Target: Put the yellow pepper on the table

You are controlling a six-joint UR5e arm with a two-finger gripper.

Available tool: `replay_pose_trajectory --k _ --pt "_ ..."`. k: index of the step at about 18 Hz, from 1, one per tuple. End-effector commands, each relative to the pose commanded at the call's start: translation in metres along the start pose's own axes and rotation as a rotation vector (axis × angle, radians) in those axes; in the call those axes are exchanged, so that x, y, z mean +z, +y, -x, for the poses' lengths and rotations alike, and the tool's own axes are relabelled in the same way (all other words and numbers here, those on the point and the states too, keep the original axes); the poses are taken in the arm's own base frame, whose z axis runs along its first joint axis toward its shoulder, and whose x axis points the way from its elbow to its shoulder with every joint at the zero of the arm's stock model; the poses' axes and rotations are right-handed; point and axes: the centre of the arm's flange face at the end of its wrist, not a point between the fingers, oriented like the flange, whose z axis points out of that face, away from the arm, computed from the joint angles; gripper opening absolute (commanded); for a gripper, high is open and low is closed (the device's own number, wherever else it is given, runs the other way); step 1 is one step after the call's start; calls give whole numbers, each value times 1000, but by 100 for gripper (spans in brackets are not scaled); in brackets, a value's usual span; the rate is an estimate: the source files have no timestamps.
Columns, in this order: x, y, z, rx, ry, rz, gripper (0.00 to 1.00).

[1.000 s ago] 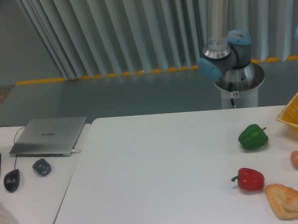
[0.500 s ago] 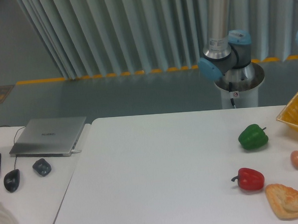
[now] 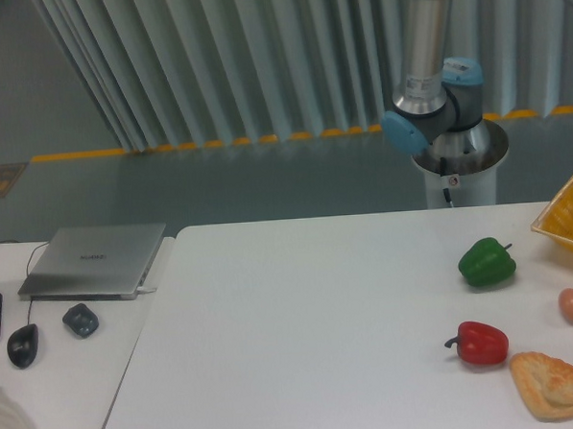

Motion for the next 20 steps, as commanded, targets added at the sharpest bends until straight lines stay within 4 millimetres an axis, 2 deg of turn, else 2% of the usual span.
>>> replay_pose_trajectory --k 3,6,8,12,13,18,20 --pt "8 4 4 -7 -1 2 100" --pt "9 6 4 -14 -4 5 100" --pt "12 7 7 -19 -2 0 89" --pt "11 7 8 -21 -5 -1 44" --pt "10 7 9 -21 -6 0 38" --pt "-3 14 9 -27 -21 15 30" --pt "-20 18 5 -30 -25 11 30"
